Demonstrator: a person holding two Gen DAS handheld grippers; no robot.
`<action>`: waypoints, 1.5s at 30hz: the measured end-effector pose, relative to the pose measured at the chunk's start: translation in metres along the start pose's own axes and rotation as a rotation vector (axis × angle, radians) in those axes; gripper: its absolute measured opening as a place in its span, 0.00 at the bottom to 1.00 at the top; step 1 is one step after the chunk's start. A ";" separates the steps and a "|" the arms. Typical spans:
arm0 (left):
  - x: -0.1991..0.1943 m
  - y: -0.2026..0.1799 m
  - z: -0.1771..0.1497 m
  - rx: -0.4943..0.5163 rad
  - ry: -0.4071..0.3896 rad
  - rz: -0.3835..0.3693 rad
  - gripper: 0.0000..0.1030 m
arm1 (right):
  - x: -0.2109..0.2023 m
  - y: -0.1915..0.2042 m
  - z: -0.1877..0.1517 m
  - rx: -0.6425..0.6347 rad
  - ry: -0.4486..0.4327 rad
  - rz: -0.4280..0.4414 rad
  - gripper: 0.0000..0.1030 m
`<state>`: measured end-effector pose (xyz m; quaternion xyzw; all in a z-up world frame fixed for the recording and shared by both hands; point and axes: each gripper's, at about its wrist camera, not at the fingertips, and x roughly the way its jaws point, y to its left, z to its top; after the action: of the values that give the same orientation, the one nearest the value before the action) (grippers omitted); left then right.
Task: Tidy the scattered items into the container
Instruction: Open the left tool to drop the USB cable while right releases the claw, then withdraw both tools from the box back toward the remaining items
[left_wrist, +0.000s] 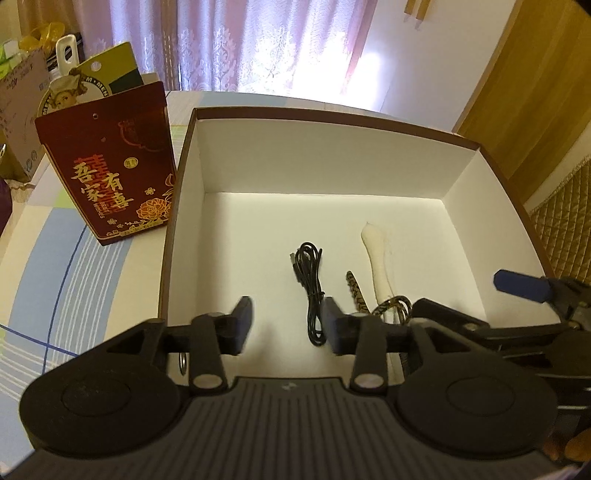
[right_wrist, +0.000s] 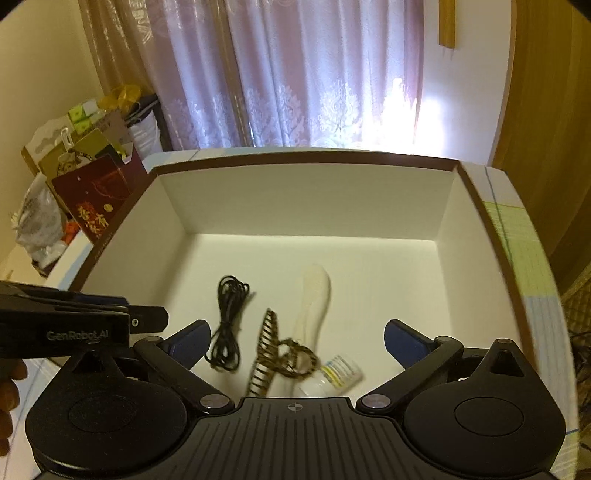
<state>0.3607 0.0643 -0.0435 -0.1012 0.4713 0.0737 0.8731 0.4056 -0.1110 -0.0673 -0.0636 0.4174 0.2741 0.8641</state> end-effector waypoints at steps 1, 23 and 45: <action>-0.002 -0.001 -0.001 0.004 -0.002 0.002 0.47 | -0.002 -0.001 -0.001 -0.001 0.008 -0.006 1.00; -0.054 -0.020 -0.020 0.047 -0.059 0.022 0.75 | -0.052 -0.003 -0.020 -0.042 -0.012 -0.076 1.00; -0.115 -0.030 -0.073 0.072 -0.099 0.022 0.79 | -0.114 0.008 -0.058 -0.022 -0.063 -0.071 1.00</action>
<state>0.2460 0.0133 0.0167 -0.0607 0.4308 0.0710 0.8976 0.3040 -0.1717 -0.0179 -0.0791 0.3847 0.2496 0.8851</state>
